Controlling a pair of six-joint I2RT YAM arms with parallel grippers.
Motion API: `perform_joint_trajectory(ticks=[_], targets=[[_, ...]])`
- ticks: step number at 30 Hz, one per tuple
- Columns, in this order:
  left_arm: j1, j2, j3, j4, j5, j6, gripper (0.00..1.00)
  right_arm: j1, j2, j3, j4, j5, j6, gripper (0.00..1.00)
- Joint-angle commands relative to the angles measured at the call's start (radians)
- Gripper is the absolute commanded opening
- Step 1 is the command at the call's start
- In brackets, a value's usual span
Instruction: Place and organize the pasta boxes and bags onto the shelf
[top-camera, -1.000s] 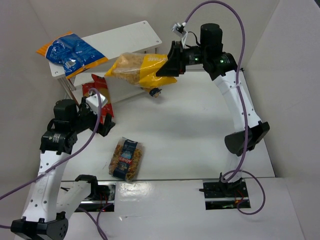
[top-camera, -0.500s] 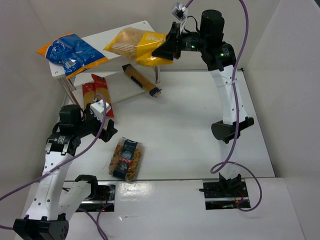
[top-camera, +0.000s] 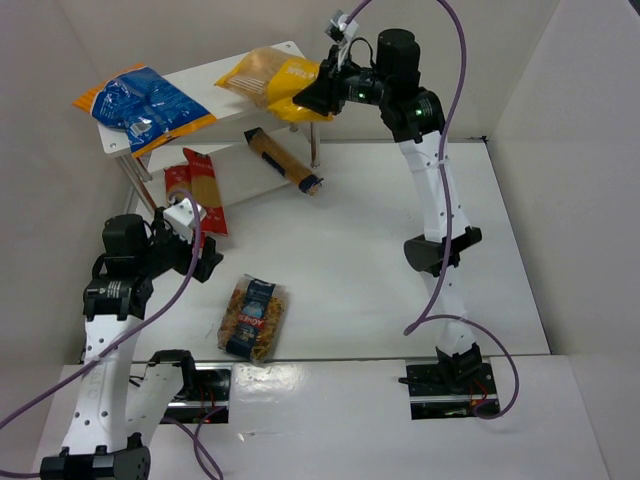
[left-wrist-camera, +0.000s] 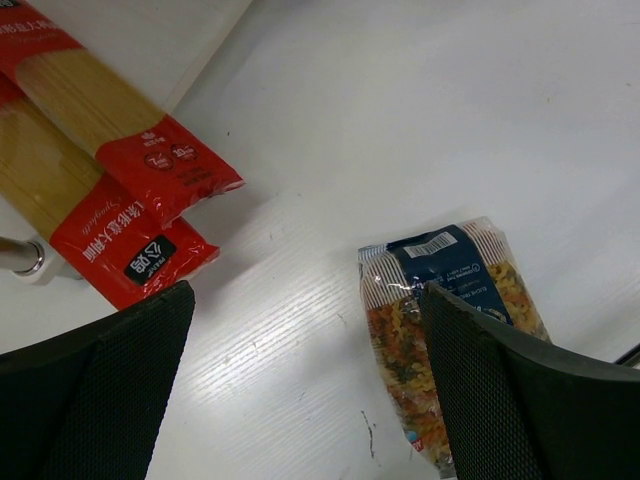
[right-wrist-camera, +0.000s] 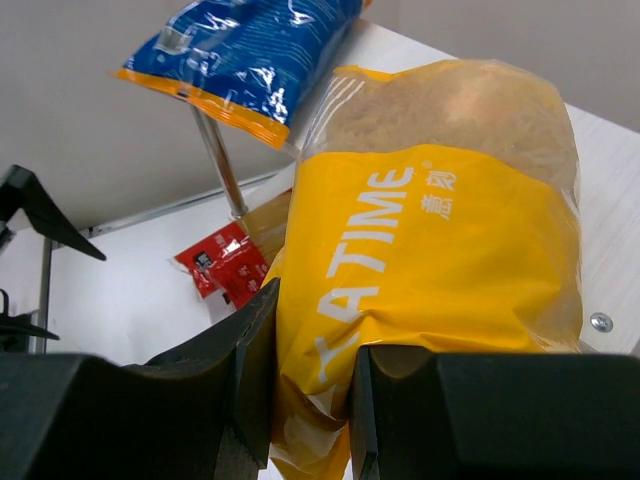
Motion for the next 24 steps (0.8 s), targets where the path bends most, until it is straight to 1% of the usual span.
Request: perform_joint_trajectory(ticks=[1,5,10,13,15,24], targets=[[0.01,-0.007,-0.002,0.036,0.028,0.017,0.99,0.005,-0.019,0.069,0.255,0.018,-0.023,0.0],[0.019,0.002,-0.011,0.036,0.028,0.017,0.99,0.014,-0.001,0.069,0.288,0.027,-0.014,0.0],[0.029,0.011,-0.011,0.036,0.037,0.017,0.99,0.025,-0.001,0.069,0.297,0.042,-0.063,0.0],[0.041,0.011,-0.011,0.027,0.037,0.017,0.99,0.034,-0.001,0.069,0.318,0.043,-0.063,0.0],[0.061,0.011,-0.011,0.027,0.046,0.017,0.99,0.043,0.008,0.069,0.328,0.067,-0.073,0.0],[0.079,0.011,-0.011,0.027,0.055,0.026,0.99,0.071,0.03,0.069,0.406,0.19,-0.151,0.0]])
